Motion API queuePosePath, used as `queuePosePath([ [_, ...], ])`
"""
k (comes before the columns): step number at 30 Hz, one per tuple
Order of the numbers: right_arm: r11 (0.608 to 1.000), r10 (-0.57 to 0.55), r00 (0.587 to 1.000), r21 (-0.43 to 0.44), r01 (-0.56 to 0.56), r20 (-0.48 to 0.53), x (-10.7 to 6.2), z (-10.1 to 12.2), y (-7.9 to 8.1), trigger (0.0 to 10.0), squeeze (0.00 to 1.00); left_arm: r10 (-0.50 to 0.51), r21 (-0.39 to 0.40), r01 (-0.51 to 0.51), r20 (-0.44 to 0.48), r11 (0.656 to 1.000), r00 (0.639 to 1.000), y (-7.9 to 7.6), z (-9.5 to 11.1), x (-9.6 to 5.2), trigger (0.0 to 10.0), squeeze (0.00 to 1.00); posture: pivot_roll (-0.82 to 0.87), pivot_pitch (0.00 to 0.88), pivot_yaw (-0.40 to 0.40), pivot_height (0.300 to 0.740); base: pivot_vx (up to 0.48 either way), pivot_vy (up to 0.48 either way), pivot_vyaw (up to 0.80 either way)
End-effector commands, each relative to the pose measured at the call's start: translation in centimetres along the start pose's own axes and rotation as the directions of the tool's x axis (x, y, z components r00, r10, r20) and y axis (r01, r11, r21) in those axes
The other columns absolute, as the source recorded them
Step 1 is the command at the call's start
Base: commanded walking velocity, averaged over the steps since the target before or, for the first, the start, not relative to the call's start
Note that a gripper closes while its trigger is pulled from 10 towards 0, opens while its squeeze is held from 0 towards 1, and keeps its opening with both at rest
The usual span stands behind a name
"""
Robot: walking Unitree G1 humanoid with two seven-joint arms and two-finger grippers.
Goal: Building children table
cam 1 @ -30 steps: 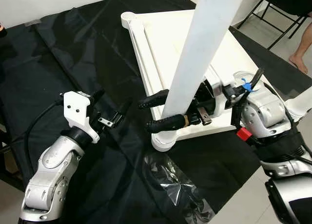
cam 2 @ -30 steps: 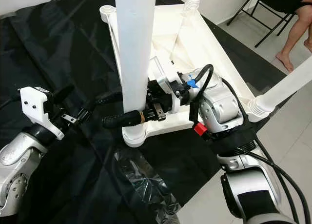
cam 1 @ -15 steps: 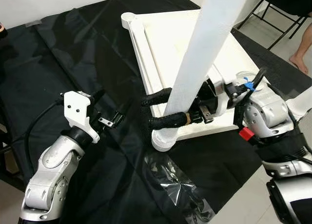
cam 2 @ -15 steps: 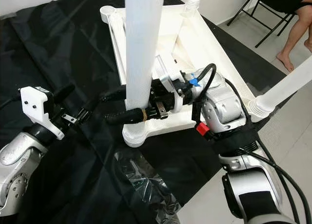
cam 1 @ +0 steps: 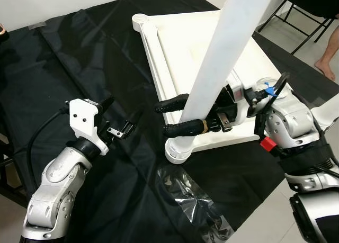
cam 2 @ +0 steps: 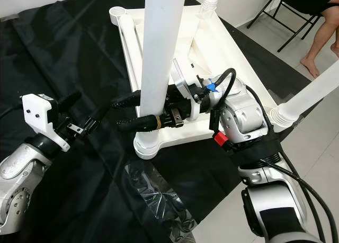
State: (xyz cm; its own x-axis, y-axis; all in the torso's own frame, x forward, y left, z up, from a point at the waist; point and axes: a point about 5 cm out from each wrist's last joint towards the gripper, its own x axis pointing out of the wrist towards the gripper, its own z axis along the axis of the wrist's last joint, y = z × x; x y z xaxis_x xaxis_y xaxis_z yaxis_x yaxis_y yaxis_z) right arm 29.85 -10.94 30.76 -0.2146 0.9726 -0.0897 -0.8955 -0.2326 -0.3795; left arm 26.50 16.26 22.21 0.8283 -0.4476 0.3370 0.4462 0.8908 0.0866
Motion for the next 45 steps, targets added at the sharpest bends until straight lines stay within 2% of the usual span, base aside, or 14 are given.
queuePosePath([
  [1,0.999,-0.035,0.998,0.011,0.035,-0.048,-0.3,-0.8,0.0,10.0,0.00,-0.014,-0.009,0.014,-0.007,1.000,1.000,-0.3,-0.1,-0.1,10.0,0.00,0.04,0.285,-0.021,0.740,0.000,0.000,0.00],
  [14,0.950,-0.304,0.948,0.045,0.309,-0.094,1.0,-2.9,-0.2,10.0,0.00,-0.013,-0.009,0.013,-0.007,1.000,1.000,-0.3,-0.2,-0.1,10.0,0.00,0.02,0.283,-0.029,0.740,0.000,0.000,0.00],
  [20,0.848,-0.501,0.852,0.110,0.518,-0.153,2.7,-4.7,1.0,10.0,0.00,-0.011,-0.009,0.011,-0.007,1.000,1.000,-0.2,-0.2,-0.1,10.0,0.00,0.01,0.281,-0.030,0.740,0.000,0.000,0.00],
  [21,0.695,-0.675,0.707,0.138,0.705,-0.210,2.7,-5.7,0.5,10.0,0.00,-0.013,-0.009,0.013,-0.007,1.000,1.000,-0.2,-0.3,-0.1,10.0,0.00,0.00,0.275,-0.028,0.740,0.000,0.000,0.00],
  [23,0.695,-0.675,0.707,0.138,0.705,-0.210,2.7,-5.7,0.5,10.0,0.00,-0.013,-0.009,0.013,-0.007,1.000,1.000,-0.2,-0.3,-0.1,10.0,0.00,0.00,0.275,-0.028,0.740,0.000,0.000,0.00],
  [25,0.490,-0.817,0.508,0.134,0.861,-0.272,2.4,-6.7,0.0,10.0,0.00,-0.016,-0.008,0.016,-0.008,1.000,1.000,-0.2,-0.4,0.0,10.0,0.00,0.00,0.273,-0.026,0.740,0.000,0.000,0.00],
  [26,0.339,-0.880,0.361,0.125,0.932,-0.308,1.6,-7.3,-0.1,10.0,0.00,-0.019,-0.008,0.019,-0.008,1.000,1.000,-0.2,-0.4,0.1,10.0,0.00,0.00,0.265,-0.023,0.740,0.000,0.000,0.00],
  [27,0.255,-0.903,0.280,0.119,0.960,-0.327,1.1,-7.6,-0.1,10.0,0.00,-0.021,-0.007,0.021,-0.007,1.000,1.000,-0.2,-0.4,0.1,10.0,0.00,0.00,0.265,-0.023,0.740,0.000,0.000,0.00],
  [28,0.255,-0.903,0.280,0.119,0.960,-0.327,1.1,-7.6,-0.1,10.0,0.00,-0.021,-0.007,0.021,-0.007,1.000,1.000,-0.2,-0.4,0.1,10.0,0.00,0.00,0.265,-0.023,0.740,0.000,0.000,0.00],
  [29,0.185,-0.915,0.212,0.111,0.976,-0.342,0.6,-8.0,0.0,10.0,0.00,-0.024,-0.007,0.024,-0.005,1.000,1.000,-0.2,-0.4,0.3,10.0,0.00,0.00,0.260,-0.027,0.740,0.000,0.000,0.00],
  [30,0.185,-0.915,0.212,0.111,0.976,-0.342,0.6,-8.0,0.0,10.0,0.00,-0.024,-0.007,0.024,-0.005,1.000,1.000,-0.2,-0.4,0.3,10.0,0.00,0.00,0.260,-0.027,0.740,0.000,0.000,0.00],
  [32,0.123,-0.921,0.152,0.102,0.987,-0.358,0.4,-8.2,0.1,10.0,0.00,-0.025,-0.006,0.025,-0.002,1.000,1.000,-0.2,-0.3,0.4,10.0,0.00,0.00,0.253,-0.027,0.740,0.000,0.000,0.00],
  [40,0.084,-0.906,0.109,0.078,0.993,-0.410,1.2,-8.4,0.1,10.0,0.00,-0.027,-0.002,0.027,0.003,1.000,1.000,-0.2,-0.3,0.4,10.0,0.00,0.00,0.240,-0.028,0.740,0.000,0.000,0.00],
  [45,0.022,-0.907,0.038,0.043,0.999,-0.420,1.3,-8.0,-0.3,10.0,0.00,-0.028,-0.004,0.028,0.005,1.000,1.000,-0.1,-0.3,0.4,10.0,0.00,0.00,0.243,-0.026,0.740,0.000,0.000,0.00],
])
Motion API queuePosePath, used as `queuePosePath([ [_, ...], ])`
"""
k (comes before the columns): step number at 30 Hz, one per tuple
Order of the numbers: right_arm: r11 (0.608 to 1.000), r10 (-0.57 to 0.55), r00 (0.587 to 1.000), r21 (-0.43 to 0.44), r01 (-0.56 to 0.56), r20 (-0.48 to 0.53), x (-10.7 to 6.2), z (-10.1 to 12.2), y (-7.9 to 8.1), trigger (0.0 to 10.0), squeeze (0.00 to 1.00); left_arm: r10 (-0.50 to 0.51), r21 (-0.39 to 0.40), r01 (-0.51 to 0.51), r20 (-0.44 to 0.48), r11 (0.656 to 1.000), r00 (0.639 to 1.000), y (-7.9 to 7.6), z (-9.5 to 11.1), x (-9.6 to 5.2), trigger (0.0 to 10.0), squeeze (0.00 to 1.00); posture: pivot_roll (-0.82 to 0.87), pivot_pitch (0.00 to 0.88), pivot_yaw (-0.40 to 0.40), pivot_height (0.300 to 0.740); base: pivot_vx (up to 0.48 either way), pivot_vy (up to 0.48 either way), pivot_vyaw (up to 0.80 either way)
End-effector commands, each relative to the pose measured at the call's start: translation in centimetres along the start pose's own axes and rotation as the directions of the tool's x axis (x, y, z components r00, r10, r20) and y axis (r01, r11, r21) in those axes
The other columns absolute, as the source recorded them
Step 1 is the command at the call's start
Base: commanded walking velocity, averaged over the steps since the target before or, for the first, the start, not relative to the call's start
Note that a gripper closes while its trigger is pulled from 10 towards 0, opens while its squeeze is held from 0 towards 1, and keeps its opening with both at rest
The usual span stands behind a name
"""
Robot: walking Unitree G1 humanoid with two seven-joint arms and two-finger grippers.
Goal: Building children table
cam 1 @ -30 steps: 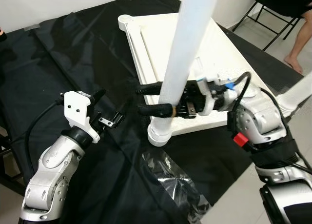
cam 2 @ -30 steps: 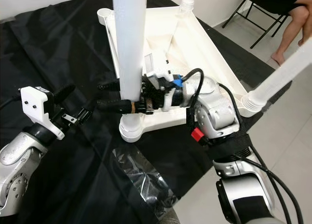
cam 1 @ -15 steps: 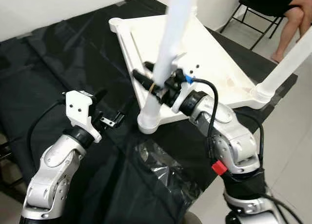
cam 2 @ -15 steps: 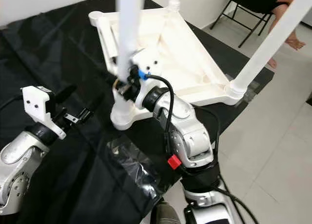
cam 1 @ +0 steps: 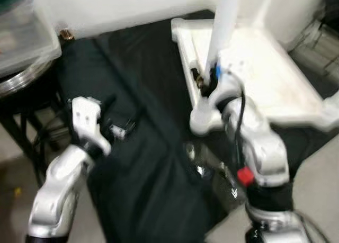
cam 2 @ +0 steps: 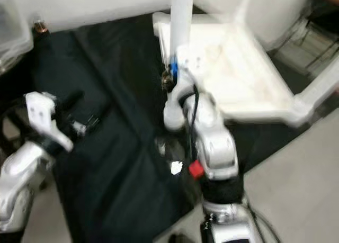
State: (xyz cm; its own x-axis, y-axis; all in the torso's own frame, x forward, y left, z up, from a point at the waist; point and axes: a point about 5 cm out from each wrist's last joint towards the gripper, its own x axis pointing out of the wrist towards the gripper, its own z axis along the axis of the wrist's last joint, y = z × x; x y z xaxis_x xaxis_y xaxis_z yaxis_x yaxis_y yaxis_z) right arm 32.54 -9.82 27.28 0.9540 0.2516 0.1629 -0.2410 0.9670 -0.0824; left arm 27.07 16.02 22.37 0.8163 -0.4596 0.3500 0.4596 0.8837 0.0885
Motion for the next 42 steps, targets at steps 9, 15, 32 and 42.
queuePosePath([
  [9,1.000,-0.020,0.975,0.009,0.022,-0.221,-0.4,-3.9,0.2,10.0,0.00,-0.007,-0.002,0.007,-0.005,1.000,1.000,-0.1,-0.2,-0.3,10.0,0.00,0.00,0.251,-0.028,0.740,0.000,0.000,0.00],
  [15,1.000,-0.021,0.974,-0.005,0.021,-0.225,-0.3,-4.0,0.2,10.0,0.00,-0.017,-0.026,0.018,0.051,0.999,0.999,0.1,1.2,0.1,10.0,0.00,0.00,0.249,-0.029,0.740,0.000,0.000,0.00],
  [32,0.998,0.056,0.971,-0.020,-0.062,-0.231,0.0,-4.2,1.7,10.0,0.00,-0.414,-0.010,0.448,0.362,0.894,0.835,-1.2,12.7,0.9,10.0,0.00,0.01,0.238,-0.044,0.740,0.000,0.000,0.00],
  [42,0.994,0.101,0.965,-0.019,-0.109,-0.240,0.2,-4.5,2.8,10.0,0.00,-0.550,0.031,0.569,0.304,0.822,0.778,-3.7,12.9,4.8,10.0,0.00,0.01,0.230,-0.055,0.740,0.000,0.000,0.00],
])
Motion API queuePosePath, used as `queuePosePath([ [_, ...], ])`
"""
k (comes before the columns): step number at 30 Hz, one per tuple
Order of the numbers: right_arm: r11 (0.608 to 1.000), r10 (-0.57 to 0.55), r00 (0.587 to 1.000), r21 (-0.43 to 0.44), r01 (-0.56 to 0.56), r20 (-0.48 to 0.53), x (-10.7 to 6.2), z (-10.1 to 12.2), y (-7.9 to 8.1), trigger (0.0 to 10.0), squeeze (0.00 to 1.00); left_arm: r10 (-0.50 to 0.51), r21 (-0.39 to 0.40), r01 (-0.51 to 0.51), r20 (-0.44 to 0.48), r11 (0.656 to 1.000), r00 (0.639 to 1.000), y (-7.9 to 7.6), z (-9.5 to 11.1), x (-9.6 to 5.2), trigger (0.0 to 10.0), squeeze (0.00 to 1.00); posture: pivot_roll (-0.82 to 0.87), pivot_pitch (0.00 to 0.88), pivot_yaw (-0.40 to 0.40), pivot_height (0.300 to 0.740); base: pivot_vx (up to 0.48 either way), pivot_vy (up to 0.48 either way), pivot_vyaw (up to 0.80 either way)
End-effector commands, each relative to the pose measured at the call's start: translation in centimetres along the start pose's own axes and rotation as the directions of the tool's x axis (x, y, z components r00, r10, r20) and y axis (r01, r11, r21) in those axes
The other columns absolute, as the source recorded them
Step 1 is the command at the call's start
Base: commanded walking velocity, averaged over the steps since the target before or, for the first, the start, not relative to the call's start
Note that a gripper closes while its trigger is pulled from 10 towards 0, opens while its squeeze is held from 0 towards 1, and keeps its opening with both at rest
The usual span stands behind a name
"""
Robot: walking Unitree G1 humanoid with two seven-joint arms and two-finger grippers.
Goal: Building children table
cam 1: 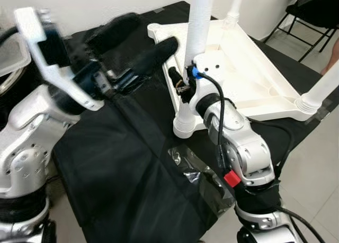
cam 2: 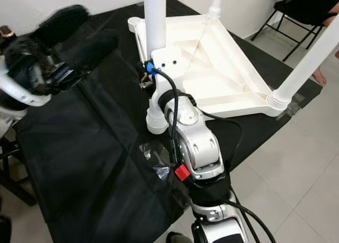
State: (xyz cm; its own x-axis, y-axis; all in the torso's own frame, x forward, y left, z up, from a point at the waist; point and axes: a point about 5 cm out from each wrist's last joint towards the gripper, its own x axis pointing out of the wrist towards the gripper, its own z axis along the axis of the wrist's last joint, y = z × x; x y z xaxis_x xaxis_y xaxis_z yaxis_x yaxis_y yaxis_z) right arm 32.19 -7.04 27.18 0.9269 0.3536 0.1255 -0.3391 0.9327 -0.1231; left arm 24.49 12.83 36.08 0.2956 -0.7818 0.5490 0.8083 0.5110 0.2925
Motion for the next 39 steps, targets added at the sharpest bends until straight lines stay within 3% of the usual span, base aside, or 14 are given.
queuePosePath([
  [1,1.000,0.006,0.977,0.004,-0.005,-0.214,0.0,-4.7,0.2,10.0,0.00,-0.080,-0.035,0.078,-0.051,0.996,0.996,-0.7,-1.1,1.7,10.0,0.00,0.02,0.228,-0.055,0.740,0.000,0.000,0.00],
  [5,1.000,0.011,0.977,0.001,-0.011,-0.215,0.1,-4.7,0.3,10.0,0.00,-0.113,-0.053,0.110,-0.072,0.993,0.991,-0.9,-1.5,2.7,10.0,0.00,0.02,0.228,-0.055,0.740,0.000,0.000,0.00],
  [9,0.999,0.036,0.977,-0.005,-0.038,-0.212,0.2,-4.7,0.9,10.0,0.00,-0.071,0.007,0.071,-0.094,0.997,0.993,0.3,-2.3,6.3,10.0,0.00,0.01,0.224,-0.053,0.740,0.000,0.000,0.00],
  [13,0.999,0.047,0.977,-0.006,-0.049,-0.208,0.2,-4.6,1.1,10.0,0.00,-0.044,0.026,0.047,-0.102,0.999,0.994,0.8,-2.4,7.3,10.0,0.00,0.01,0.225,-0.051,0.740,0.000,0.000,0.00],
  [16,0.998,0.061,0.977,-0.012,-0.065,-0.202,0.3,-4.5,1.4,10.0,0.00,-0.015,0.033,0.019,-0.115,0.999,0.993,1.4,-2.4,7.1,10.0,0.00,0.01,0.224,-0.050,0.740,0.000,0.000,0.00],
  [22,0.996,0.075,0.978,-0.026,-0.081,-0.194,0.1,-4.6,1.6,10.0,0.00,0.025,0.068,-0.014,-0.159,0.998,0.987,3.6,-2.7,4.6,10.0,0.00,0.01,0.224,-0.044,0.740,0.000,0.000,0.00],
  [26,0.997,0.068,0.979,-0.027,-0.074,-0.194,0.0,-4.6,1.5,10.0,0.00,0.017,0.073,-0.004,-0.179,0.997,0.984,4.4,-2.8,3.9,10.0,0.00,0.01,0.223,-0.043,0.740,0.000,0.000,0.00],
  [27,0.997,0.064,0.979,-0.026,-0.070,-0.192,0.0,-4.5,1.4,10.0,0.00,0.005,0.101,0.019,-0.235,0.995,0.972,4.8,-2.8,3.5,10.0,0.00,0.00,0.221,-0.041,0.740,0.000,0.000,0.00],
  [32,0.997,0.064,0.980,-0.025,-0.069,-0.190,0.0,-4.5,1.4,10.0,0.00,-0.010,0.115,0.050,-0.326,0.992,0.945,4.8,-2.8,3.8,10.0,0.00,0.00,0.220,-0.039,0.740,0.000,0.000,0.00],
  [35,0.997,0.065,0.980,-0.023,-0.071,-0.187,0.0,-4.4,1.5,10.0,0.00,-0.077,0.121,0.138,-0.409,0.983,0.909,4.5,-2.8,3.1,10.0,0.00,0.00,0.218,-0.040,0.740,0.000,0.000,0.00],
  [37,0.997,0.067,0.980,-0.022,-0.072,-0.187,0.0,-4.4,1.6,10.0,0.00,-0.215,0.055,0.267,-0.447,0.962,0.868,3.6,-2.3,1.2,10.0,0.00,0.01,0.219,-0.037,0.740,0.000,0.000,0.00],
  [39,0.997,0.067,0.980,-0.022,-0.073,-0.188,0.0,-4.4,1.6,10.0,0.00,-0.267,0.028,0.313,-0.455,0.949,0.850,3.2,-2.1,0.6,10.0,0.00,0.01,0.219,-0.037,0.740,0.000,0.000,0.00],
])
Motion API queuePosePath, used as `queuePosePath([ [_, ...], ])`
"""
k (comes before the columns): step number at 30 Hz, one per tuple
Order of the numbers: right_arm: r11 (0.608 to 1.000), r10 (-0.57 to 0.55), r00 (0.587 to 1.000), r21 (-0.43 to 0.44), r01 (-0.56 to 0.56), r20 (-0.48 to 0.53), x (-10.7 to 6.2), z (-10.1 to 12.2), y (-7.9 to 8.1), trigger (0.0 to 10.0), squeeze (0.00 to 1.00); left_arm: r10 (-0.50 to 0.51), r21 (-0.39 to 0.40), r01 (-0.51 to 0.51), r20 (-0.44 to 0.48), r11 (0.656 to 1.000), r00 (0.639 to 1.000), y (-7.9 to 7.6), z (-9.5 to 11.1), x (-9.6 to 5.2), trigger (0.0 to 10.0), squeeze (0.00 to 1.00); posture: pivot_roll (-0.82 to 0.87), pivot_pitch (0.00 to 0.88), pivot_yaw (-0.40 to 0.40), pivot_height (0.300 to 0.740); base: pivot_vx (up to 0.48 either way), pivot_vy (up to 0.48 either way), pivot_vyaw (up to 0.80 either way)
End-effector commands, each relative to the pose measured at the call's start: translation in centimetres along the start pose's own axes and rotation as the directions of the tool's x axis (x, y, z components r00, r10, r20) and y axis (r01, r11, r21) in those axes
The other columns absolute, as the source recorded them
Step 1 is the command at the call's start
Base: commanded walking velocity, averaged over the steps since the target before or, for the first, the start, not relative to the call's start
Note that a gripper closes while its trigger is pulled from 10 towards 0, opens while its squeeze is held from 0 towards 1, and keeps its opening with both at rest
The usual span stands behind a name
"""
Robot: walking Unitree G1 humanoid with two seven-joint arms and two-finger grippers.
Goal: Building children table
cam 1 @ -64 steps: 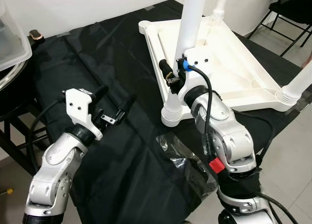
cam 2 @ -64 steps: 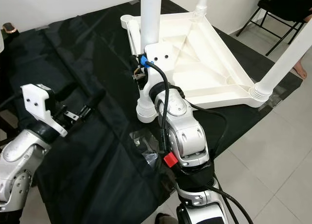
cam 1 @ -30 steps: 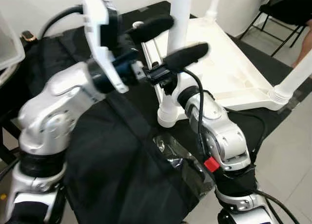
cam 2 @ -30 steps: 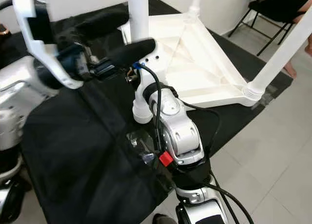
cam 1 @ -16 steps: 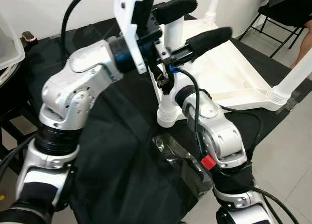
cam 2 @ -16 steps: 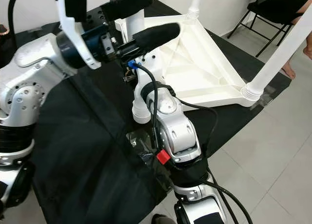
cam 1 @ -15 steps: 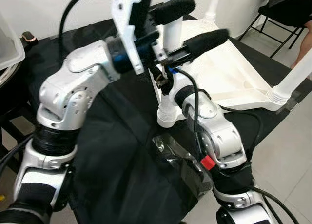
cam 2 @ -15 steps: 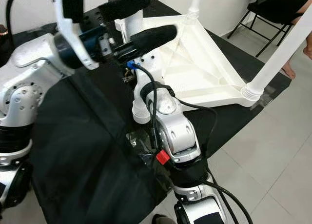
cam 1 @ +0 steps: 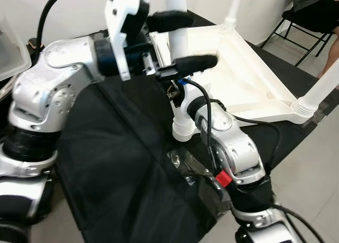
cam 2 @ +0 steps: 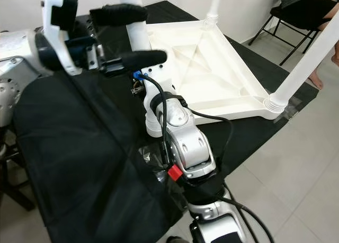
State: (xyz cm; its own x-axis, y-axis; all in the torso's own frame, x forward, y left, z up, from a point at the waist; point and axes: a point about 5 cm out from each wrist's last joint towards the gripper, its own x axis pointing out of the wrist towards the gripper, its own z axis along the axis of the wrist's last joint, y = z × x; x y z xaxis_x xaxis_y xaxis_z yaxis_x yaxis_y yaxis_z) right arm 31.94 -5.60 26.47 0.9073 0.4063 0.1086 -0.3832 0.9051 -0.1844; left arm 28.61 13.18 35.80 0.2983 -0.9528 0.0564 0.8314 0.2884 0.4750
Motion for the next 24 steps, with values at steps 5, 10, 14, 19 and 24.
queuePosePath([
  [5,0.999,0.019,0.984,0.035,-0.013,-0.177,-0.2,-3.9,0.4,10.0,0.00,-0.144,-0.061,0.142,-0.024,0.988,0.989,-1.2,-0.1,-1.5,10.0,0.00,0.00,0.219,-0.033,0.740,0.000,0.000,0.00],
  [10,0.999,0.021,0.984,0.036,-0.015,-0.174,-0.3,-3.9,0.4,10.0,0.00,-0.006,-0.026,0.005,-0.019,1.000,1.000,0.8,0.0,-1.6,10.0,0.00,0.00,0.216,-0.032,0.740,0.000,0.000,0.00],
  [14,0.999,0.025,0.985,0.037,-0.019,-0.172,-0.4,-3.9,0.5,10.0,0.00,0.071,-0.056,-0.066,0.094,0.996,0.993,1.9,1.2,-1.7,10.0,0.00,0.00,0.216,-0.032,0.740,0.000,0.000,0.00],
  [19,0.999,0.035,0.985,0.040,-0.029,-0.168,-0.4,-3.8,0.6,10.0,0.00,0.199,-0.098,-0.184,0.172,0.978,0.965,3.5,1.8,-1.5,10.0,0.00,0.00,0.217,-0.032,0.740,0.000,0.000,0.00],
  [24,0.999,0.040,0.985,0.041,-0.034,-0.166,-0.4,-3.8,0.7,10.0,0.00,0.182,-0.159,-0.145,0.249,0.976,0.951,3.3,2.4,-1.0,10.0,0.00,0.00,0.217,-0.032,0.740,0.000,0.000,0.00],
])
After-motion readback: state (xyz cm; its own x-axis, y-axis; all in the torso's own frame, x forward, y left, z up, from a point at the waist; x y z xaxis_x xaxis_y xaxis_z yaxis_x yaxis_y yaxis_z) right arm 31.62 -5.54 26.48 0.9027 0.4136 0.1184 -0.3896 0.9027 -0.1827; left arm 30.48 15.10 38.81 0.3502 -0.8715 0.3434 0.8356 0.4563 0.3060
